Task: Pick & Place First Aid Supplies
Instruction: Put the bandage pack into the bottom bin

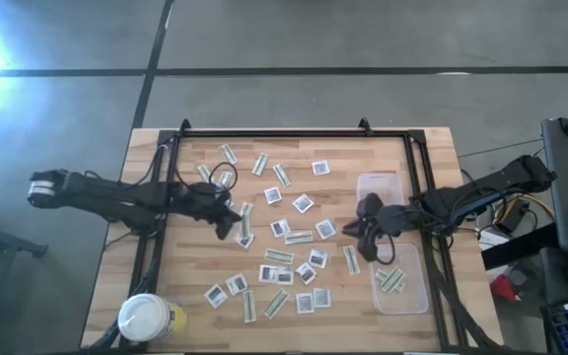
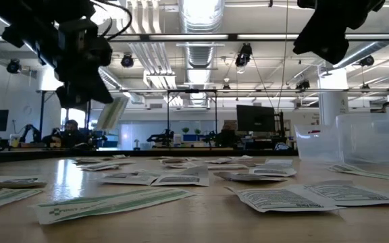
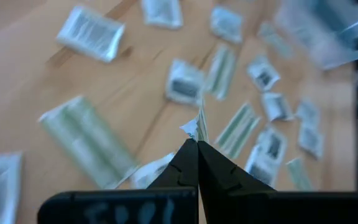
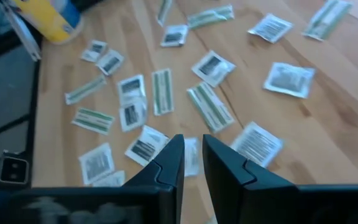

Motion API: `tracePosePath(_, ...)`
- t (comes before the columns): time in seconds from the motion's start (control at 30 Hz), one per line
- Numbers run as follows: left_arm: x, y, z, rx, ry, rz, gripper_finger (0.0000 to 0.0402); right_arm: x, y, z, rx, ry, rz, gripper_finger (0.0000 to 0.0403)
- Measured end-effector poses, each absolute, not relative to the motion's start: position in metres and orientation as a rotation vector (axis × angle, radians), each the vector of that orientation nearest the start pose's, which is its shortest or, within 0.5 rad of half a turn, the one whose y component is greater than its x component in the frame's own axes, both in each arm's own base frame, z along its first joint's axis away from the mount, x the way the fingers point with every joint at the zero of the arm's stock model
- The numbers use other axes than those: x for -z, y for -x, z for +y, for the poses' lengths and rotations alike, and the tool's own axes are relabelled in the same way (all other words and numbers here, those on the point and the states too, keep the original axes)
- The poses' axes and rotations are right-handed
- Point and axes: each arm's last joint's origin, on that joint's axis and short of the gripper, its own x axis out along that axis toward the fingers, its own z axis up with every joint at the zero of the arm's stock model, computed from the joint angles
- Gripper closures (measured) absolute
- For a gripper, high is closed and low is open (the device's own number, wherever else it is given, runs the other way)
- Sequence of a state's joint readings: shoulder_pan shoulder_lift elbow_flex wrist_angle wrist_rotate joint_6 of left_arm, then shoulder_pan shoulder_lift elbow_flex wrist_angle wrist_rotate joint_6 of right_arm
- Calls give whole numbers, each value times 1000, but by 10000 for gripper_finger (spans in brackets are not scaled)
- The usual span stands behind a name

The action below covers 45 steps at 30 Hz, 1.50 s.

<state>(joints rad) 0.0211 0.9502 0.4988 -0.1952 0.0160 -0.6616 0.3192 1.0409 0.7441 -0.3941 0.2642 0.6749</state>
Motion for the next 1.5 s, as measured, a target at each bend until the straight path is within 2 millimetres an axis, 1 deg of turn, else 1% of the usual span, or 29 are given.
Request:
tracePosePath(0.17, -216, -201, -3, -140, 609, 487, 401, -248, -207, 61, 130, -453, 577, 348)
tracePosePath(0.37, -218, -213, -10, -115, 540, 394, 402, -236, -208, 62, 100, -461, 505, 344)
tracePosePath(0.6, -214, -230, -13, -98, 477, 309, 402, -226, -208, 63, 61, -480, 417, 350)
tracePosePath(0.73, -209, -241, -14, -92, 449, 265, 402, -220, -209, 68, 16, -465, 360, 351)
tracePosePath(0.83, -205, -248, -14, -86, 430, 242, 402, -220, -213, 73, -14, -459, 318, 351)
tracePosePath(0.9, -203, -251, -14, -83, 426, 228, 402, -217, -217, 75, -18, -439, 324, 351)
tracePosePath(1.07, -198, -256, -15, -82, 425, 225, 402, -220, -231, 80, -31, -359, 340, 351)
tracePosePath(1.2, -201, -263, -15, -80, 417, 220, 402, -226, -239, 84, -57, -325, 360, 351)
tracePosePath(1.5, -218, -279, -17, -60, 343, 176, 401, -238, -241, 85, -55, -227, 448, 351)
